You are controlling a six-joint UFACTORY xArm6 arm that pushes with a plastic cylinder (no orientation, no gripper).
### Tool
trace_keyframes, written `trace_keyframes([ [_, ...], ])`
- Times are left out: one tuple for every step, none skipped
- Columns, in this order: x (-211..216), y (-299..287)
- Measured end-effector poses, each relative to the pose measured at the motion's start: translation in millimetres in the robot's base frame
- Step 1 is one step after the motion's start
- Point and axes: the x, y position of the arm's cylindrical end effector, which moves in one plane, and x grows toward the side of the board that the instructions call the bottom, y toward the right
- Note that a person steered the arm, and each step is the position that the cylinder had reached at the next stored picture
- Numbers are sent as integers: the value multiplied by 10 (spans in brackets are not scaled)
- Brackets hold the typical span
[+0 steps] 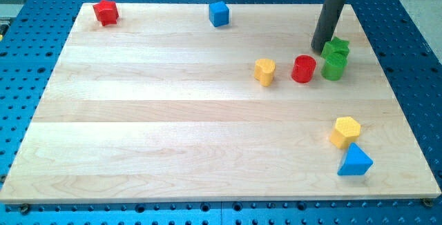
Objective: Move the blue triangle diagonally bottom left to the yellow hexagon
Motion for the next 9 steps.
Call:
trace_keyframes([
  [-140,459],
  [676,1034],
  [1787,834],
  [2294,576],
  [2520,380],
  [2532,-307],
  [2519,-432],
  [2785,-97],
  [2877,-267],
])
